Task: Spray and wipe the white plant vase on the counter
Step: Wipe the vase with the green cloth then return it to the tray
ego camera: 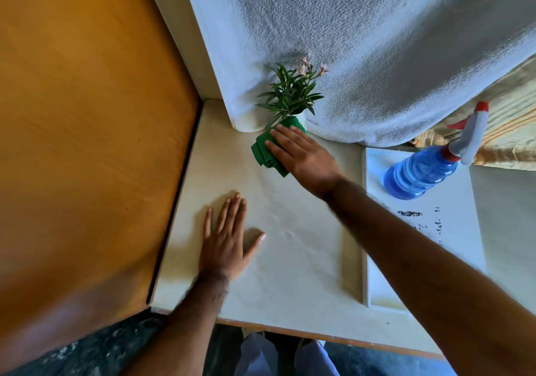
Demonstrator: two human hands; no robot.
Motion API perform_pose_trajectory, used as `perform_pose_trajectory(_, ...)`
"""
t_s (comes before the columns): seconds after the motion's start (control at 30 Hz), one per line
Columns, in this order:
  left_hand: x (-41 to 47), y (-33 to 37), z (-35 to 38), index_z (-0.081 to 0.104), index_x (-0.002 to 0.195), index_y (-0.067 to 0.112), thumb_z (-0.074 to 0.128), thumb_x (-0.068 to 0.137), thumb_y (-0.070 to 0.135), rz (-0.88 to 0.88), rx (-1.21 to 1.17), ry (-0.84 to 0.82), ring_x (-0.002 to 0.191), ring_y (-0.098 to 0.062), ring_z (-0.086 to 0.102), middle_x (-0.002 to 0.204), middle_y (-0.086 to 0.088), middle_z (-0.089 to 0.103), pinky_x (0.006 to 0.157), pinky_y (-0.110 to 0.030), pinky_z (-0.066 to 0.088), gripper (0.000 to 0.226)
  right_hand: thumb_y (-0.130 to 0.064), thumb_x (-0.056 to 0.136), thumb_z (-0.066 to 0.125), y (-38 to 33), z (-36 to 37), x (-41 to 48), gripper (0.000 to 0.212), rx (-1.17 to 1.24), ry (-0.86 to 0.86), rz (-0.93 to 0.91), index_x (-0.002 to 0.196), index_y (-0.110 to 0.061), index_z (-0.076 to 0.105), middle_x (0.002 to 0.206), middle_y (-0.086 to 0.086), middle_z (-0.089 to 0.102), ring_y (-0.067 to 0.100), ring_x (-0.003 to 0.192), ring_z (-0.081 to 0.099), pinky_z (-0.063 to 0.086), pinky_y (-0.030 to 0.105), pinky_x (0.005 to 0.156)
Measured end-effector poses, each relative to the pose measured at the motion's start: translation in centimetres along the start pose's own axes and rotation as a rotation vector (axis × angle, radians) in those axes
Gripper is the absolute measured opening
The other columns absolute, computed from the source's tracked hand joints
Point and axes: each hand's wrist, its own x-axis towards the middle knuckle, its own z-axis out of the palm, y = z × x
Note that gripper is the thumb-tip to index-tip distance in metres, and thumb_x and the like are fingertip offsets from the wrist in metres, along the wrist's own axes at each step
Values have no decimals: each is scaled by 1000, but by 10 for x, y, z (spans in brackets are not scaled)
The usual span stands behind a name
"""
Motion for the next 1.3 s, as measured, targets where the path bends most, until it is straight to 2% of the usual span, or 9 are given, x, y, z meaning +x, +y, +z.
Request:
perform_pose_trajectory(0.3,1,1,0,20,167,15,27,99,78,-11,15,-38,162,-27,20,176,-7,20,127,-61,28,94,-5,98,35,7,12,8,45,111,-141,60,132,2,63,141,25,58,40,134,54,40,52,114)
perform_pose_trajectory(0.5,2,0,1,16,168,16,30,98,78,-18,29,-61,163,-26,19,177,-6,18,128,-61,25,95,-1,86,26,-6,17,0,59,205,-250,114,127,3,67,134,26,63,43,125,60,48,56,105)
perform_pose_trajectory(0.6,0,-1,1,19,168,15,31,98,77,-14,18,-42,163,-25,19,177,-6,19,128,-61,25,94,1,84,25,-10,16,-2,62,240,-236,132,129,-1,67,137,22,62,40,128,59,50,53,105)
perform_pose_trajectory(0.77,1,0,-1,22,167,14,30,99,76,-5,18,-11,162,-26,22,176,-7,21,127,-61,26,92,-2,99,36,-4,1,14,44,198,-75,64,131,-2,66,140,20,61,36,132,56,40,48,115)
perform_pose_trajectory(0.87,0,0,-1,22,167,14,29,99,76,-1,14,-4,162,-27,23,176,-7,22,127,-61,27,92,-4,101,41,8,5,15,39,147,-57,20,131,-2,66,138,21,61,37,131,57,41,50,114)
perform_pose_trajectory(0.97,0,-1,-1,22,167,14,30,99,76,-1,12,-2,162,-27,23,176,-7,22,127,-61,27,92,-1,97,36,12,7,7,44,174,-99,44,128,0,67,138,23,61,39,130,57,44,53,111)
perform_pose_trajectory(1.1,0,-1,0,20,167,14,31,99,76,-2,14,-6,162,-26,22,176,-6,21,127,-61,26,93,3,87,30,6,16,-5,56,244,-181,115,129,0,66,139,22,60,39,131,57,40,49,113)
perform_pose_trajectory(1.23,0,-1,2,20,167,15,35,98,76,-4,15,-10,162,-25,21,176,-6,20,128,-60,24,94,23,73,51,1,28,-19,67,295,-237,179,134,-2,64,142,21,58,40,133,54,38,50,114)
perform_pose_trajectory(1.3,0,-1,2,21,167,15,35,98,76,-3,17,-9,162,-25,21,176,-6,20,128,-60,24,94,23,75,52,0,24,-20,66,299,-197,178,135,-4,63,143,19,58,38,135,53,40,49,115)
